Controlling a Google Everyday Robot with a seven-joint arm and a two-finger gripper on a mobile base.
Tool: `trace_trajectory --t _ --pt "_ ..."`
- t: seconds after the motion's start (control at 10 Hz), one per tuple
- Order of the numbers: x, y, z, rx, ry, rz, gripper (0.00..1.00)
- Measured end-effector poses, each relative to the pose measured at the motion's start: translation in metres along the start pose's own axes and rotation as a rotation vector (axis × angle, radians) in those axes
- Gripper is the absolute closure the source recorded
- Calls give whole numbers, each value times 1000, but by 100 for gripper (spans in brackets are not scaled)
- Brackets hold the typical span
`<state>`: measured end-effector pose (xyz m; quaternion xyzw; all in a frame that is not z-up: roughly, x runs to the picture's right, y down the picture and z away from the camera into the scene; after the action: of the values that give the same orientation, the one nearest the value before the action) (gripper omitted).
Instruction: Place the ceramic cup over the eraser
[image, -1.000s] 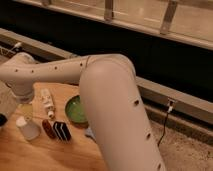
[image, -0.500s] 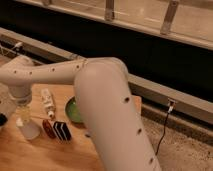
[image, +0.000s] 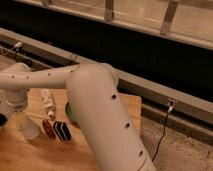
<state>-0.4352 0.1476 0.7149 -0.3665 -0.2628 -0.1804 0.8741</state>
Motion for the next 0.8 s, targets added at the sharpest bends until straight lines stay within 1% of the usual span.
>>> trace_trajectory --t 0.2,0.4,0.7,0.8 --pt "1 3 24 -20 -14 -13 20" --pt "3 4 39 -26 -20 -24 20" --pt "9 4 47 -28 -28 -23 21" --pt "8 4 49 -27 -30 -26 27"
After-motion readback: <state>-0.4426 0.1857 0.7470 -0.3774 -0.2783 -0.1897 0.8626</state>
